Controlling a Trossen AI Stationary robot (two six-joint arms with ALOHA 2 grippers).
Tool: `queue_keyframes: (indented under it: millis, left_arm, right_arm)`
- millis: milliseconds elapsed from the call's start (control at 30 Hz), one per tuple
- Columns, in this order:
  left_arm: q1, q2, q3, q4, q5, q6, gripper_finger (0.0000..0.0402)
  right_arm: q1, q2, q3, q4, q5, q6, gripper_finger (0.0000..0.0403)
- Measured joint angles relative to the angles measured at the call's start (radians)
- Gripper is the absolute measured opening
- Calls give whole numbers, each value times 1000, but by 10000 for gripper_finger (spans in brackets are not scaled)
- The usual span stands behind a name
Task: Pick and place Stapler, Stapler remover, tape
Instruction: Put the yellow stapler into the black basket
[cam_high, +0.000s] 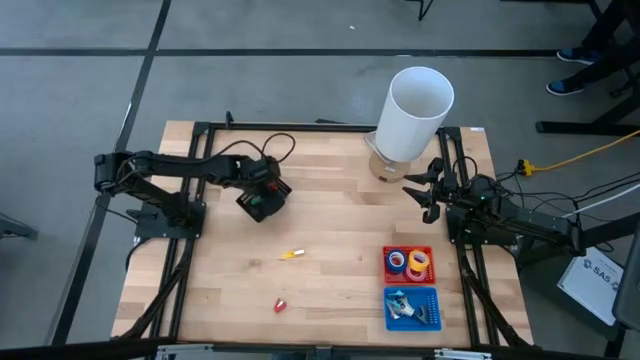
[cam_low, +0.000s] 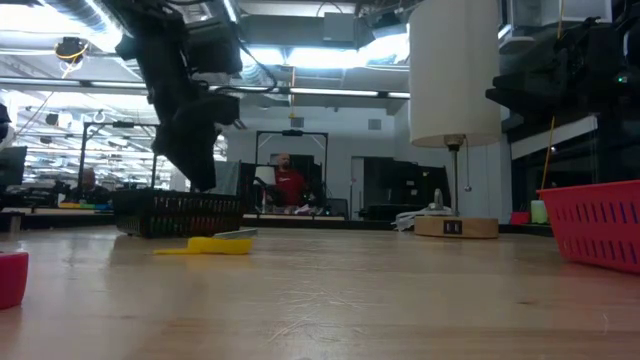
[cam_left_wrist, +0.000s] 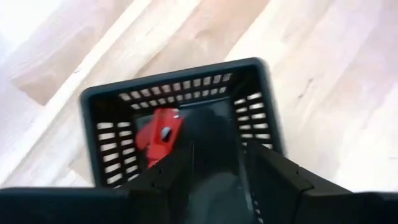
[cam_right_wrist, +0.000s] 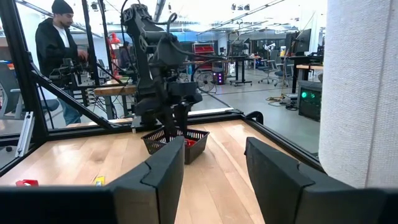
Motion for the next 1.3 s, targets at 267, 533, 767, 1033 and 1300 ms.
queue_keyframes:
  millis: [267, 533, 767, 1033, 1300]
  left_arm:
    - [-79, -1, 18, 52, 14, -2, 145]
    - [-175, -1, 18, 153, 12, 34, 145]
    - [-272, -1, 19, 239, 9, 34, 145]
    - [-389, -1, 19, 273, 0, 34, 145]
    - [-510, 10, 19, 326, -92, 34, 145]
  right_arm:
    - [0, 0, 0, 0, 0, 0, 171]
    - [0, 0, 0, 0, 0, 0, 171]
    - [0, 0, 0, 0, 0, 0, 171]
    - [0, 0, 0, 0, 0, 0, 171]
    - [0, 0, 0, 0, 0, 0, 171]
